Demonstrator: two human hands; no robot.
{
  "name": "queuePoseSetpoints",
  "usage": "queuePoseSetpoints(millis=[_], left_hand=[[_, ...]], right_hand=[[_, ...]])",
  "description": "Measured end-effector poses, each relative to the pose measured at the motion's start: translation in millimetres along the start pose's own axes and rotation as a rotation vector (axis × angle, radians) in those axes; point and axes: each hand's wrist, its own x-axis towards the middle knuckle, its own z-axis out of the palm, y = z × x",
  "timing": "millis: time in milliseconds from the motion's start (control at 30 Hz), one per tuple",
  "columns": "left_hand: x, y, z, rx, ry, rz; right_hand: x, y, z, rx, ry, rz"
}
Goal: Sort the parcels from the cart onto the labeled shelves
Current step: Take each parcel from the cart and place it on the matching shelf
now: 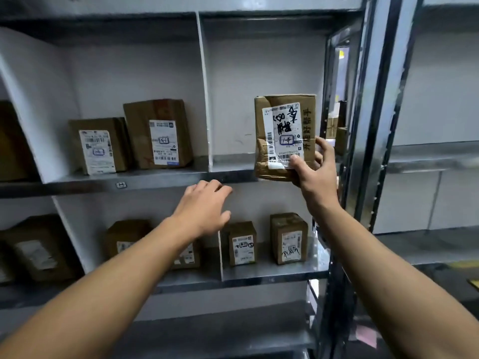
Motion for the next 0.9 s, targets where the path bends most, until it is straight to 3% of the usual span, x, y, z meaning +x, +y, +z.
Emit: queuePoseSetpoints(millis=[433,633,900], left_hand=[[71,-35,11,-0.012,0.146,-0.088],[89,-35,21,-0.016,0.195,-0.104],[100,-34,35,-0.036,0.252,-0.12]], right_hand=[[123,63,66,-0.112,-0.147,0.022],[147,72,80,-0.322,-0.242,-0.069],[156,75,89,-0.4,-0.329,0.007]])
